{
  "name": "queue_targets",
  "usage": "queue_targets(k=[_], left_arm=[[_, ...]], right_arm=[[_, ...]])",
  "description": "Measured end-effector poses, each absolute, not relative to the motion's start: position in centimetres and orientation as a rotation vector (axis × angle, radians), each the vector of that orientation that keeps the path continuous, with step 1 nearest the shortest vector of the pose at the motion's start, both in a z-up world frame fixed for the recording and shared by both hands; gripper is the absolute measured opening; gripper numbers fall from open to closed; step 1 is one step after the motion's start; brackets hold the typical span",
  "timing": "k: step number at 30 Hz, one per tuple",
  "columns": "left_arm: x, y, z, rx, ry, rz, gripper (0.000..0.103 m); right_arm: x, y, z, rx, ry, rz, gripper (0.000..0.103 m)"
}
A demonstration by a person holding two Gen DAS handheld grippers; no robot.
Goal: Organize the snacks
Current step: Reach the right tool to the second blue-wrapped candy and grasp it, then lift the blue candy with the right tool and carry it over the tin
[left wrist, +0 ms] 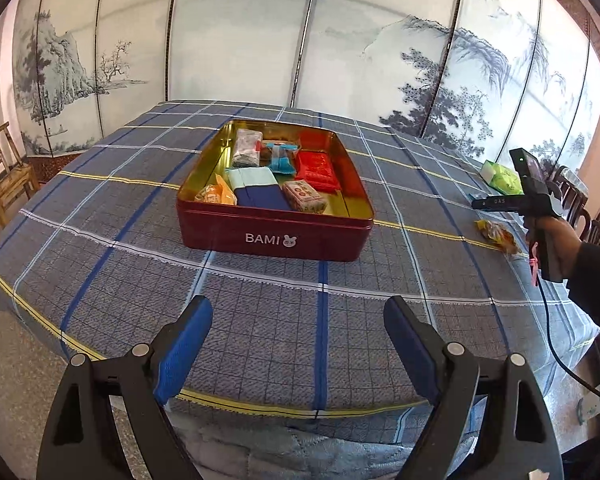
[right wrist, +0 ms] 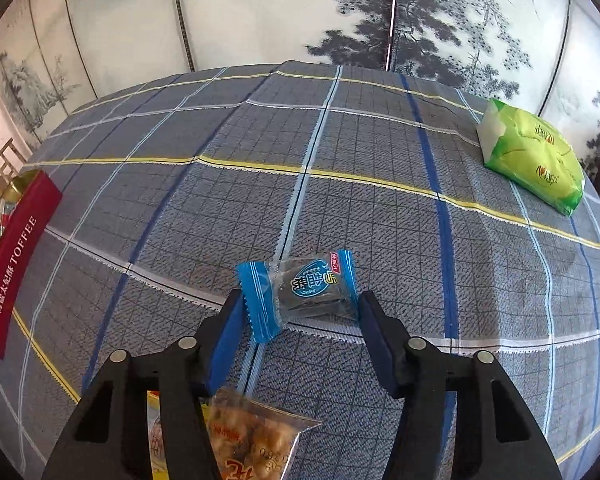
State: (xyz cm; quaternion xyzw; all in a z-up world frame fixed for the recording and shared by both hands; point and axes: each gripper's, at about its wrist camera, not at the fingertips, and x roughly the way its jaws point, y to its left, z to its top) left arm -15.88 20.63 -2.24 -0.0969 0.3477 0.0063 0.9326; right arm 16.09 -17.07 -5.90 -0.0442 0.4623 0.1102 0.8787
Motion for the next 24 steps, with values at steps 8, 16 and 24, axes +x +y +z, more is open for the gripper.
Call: queue_targets(k=[8, 16, 24], left_arm=[[-15.7, 19.5, -2.5, -0.22, 0.722, -0.032, 0.085], [-15.7, 18.0, -2.7, -0.199, 0.725, -0.051, 0.085], [-16.0, 18.5, -3.0, -0.193, 0.73, -0.02, 0.085]], right_arm=[[15.0, -16.0, -3.9, -0.162, 0.885, 0.196, 0.033], [14.0, -14.4, 0.5, -0.187, 0.792, 0.196, 0.03], [12.9, -10.2, 3.1, -0.173, 0.761, 0.263, 0.029]])
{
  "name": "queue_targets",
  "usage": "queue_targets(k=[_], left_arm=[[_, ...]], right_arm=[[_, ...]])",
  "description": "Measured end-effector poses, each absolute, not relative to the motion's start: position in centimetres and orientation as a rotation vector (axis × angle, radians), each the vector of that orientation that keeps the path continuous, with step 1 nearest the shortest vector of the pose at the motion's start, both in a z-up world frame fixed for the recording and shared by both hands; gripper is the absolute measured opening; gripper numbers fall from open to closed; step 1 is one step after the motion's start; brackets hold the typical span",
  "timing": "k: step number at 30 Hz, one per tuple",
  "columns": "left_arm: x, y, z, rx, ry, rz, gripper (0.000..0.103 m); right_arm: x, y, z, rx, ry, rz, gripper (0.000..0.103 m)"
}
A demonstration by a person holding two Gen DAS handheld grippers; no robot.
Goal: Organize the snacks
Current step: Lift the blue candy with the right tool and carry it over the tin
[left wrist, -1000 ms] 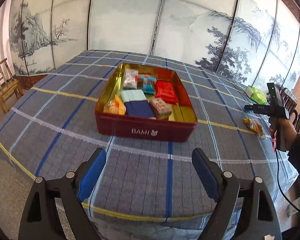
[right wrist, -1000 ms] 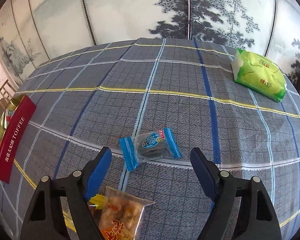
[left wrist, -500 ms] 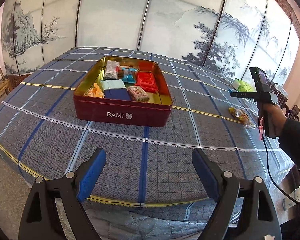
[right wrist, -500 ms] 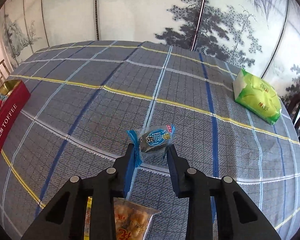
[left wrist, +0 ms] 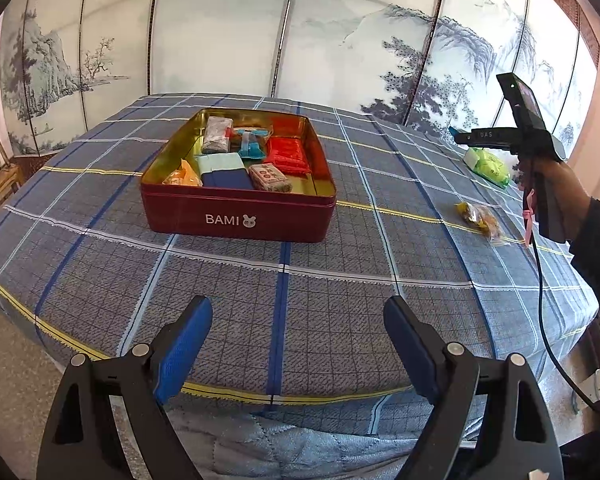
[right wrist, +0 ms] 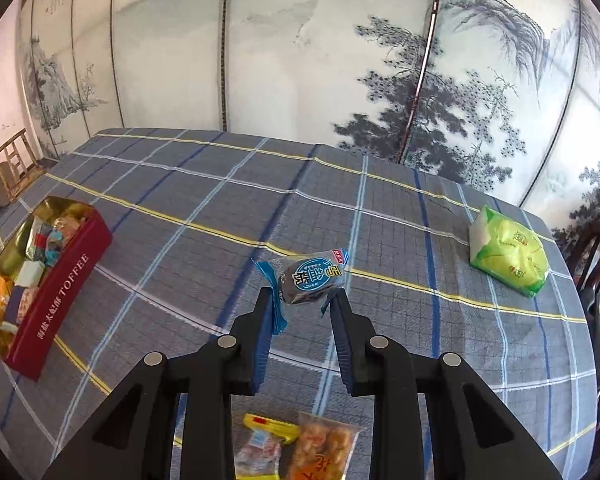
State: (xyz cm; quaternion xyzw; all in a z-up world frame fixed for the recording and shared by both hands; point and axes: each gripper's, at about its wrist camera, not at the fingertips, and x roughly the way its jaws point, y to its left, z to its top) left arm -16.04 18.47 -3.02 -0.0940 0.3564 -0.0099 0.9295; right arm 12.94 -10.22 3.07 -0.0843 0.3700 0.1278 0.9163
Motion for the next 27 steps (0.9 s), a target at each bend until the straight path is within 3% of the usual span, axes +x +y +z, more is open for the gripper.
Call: queue_targets(k=[27], left_arm=[[-19.1, 22.1, -5.2, -0.259, 0.777, 0.055, 0.085]], right_arm=[[7.2, 8.6, 4.2, -0.3, 0.726, 0.458, 0.029]])
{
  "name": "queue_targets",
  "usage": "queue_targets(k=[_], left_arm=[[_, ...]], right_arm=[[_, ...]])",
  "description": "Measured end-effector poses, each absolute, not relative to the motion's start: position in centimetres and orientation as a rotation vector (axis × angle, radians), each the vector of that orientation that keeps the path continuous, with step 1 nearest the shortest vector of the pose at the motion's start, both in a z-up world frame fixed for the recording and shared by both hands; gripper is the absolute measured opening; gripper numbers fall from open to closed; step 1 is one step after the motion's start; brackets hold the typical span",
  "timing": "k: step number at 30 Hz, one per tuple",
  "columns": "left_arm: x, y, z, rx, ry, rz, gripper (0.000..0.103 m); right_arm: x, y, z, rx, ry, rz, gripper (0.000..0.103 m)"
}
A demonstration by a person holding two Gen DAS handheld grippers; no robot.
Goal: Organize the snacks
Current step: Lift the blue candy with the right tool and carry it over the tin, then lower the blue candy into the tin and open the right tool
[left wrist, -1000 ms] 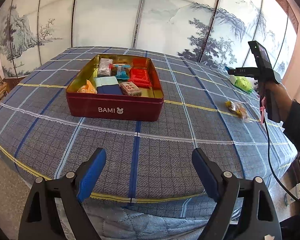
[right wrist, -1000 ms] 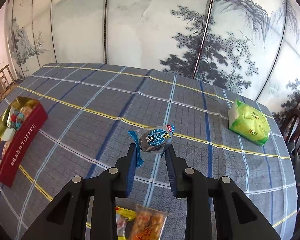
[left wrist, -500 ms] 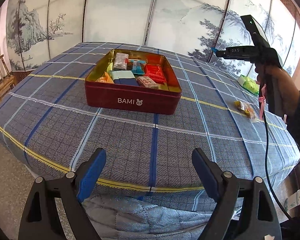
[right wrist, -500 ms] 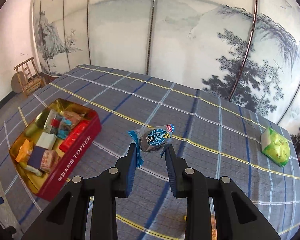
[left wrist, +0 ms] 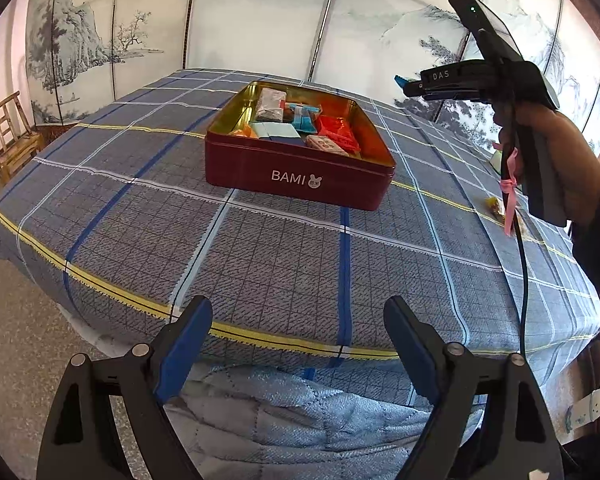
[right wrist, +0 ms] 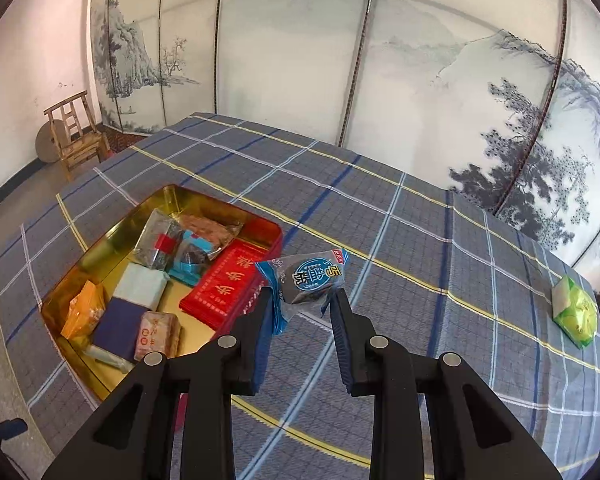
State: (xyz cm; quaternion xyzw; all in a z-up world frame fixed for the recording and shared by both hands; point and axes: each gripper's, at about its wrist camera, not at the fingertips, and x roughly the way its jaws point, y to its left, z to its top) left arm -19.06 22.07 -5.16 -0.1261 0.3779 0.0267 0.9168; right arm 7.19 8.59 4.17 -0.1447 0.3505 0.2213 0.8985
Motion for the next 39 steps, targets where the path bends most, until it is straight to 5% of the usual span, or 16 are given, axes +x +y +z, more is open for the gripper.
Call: queue_targets(k=[39], left_arm=[[-20.7, 24.1, -6.6, -0.323, 0.791, 0.08, 0.085]], right_arm=[[1.1, 15.0, -0.2, -0.355, 0.828, 0.629, 0.03]])
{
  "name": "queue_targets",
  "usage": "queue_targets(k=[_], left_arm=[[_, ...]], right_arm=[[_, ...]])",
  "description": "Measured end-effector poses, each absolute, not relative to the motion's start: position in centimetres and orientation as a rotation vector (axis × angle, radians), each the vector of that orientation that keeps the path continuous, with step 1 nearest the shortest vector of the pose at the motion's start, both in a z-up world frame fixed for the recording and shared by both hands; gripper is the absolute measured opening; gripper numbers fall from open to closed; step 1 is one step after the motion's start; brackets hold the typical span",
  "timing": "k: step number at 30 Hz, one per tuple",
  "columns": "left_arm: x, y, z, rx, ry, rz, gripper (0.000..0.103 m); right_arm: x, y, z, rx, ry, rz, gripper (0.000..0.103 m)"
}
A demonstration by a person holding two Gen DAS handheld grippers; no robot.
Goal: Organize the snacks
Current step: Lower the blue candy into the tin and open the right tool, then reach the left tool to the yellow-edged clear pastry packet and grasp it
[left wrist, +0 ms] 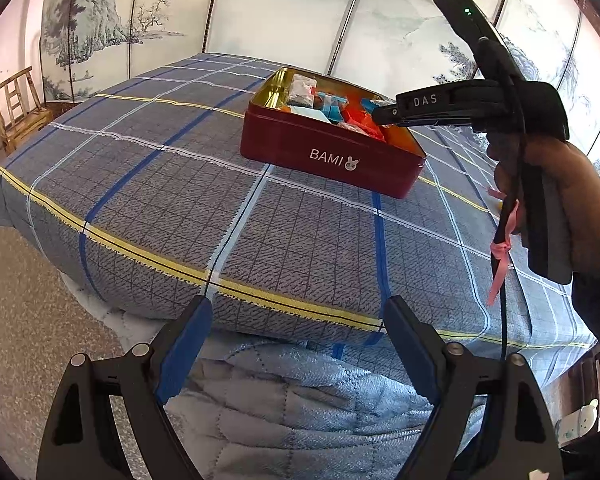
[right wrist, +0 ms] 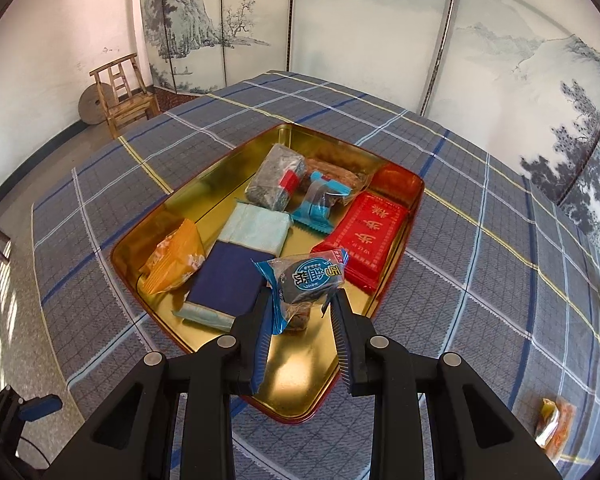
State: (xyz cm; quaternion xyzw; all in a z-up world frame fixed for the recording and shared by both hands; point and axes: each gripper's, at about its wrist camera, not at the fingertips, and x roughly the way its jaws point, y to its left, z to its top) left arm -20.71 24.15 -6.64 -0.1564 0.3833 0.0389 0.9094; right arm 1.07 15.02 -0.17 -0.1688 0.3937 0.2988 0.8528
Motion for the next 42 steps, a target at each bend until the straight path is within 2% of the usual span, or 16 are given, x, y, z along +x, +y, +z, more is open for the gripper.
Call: queue_targets(k=[14, 25, 27, 32, 35, 36, 42], left_arm=[[-20.5, 23.9, -6.9, -0.319, 0.801, 0.082, 0.085], [-20.2, 23.3, -6.6, -0.29, 0.808, 0.099, 0.085], [-20.2, 23.0, -6.3, -0.276, 0.802, 0.103, 0.085], [-19.4, 21.2, -5.2, -0.216, 0.79, 0.06, 0.085], [-17.9, 18.8, -4.1, -0.162, 0.778, 0.0, 0.085], [-17.2, 18.0, -3.8, -0.152, 0.776, -0.023, 0.085], [-11.7, 10.8, -1.9, -0.081, 0.78, -0.189, 0.085]], right_arm=[[0.9, 14.4, -1.7, -0.309, 0.882, 0.65, 0.031], [-0.2, 12.6, -0.7, -0.248, 0.842, 0.682, 0.035], [-0.4, 11.2, -0.2, -0.238, 0.816, 0.683, 0.039], [-0.1, 3.6, 1.5, -0.131, 0.737, 0.631, 0.051], [1.3, -3.6, 1.6, -0.082, 0.696, 0.471, 0.07], [2.1, -6.4, 1.4, -0.057, 0.695, 0.404, 0.073], [5.5, -23.9, -2.1, 0.161, 0.748, 0.008, 0.073]])
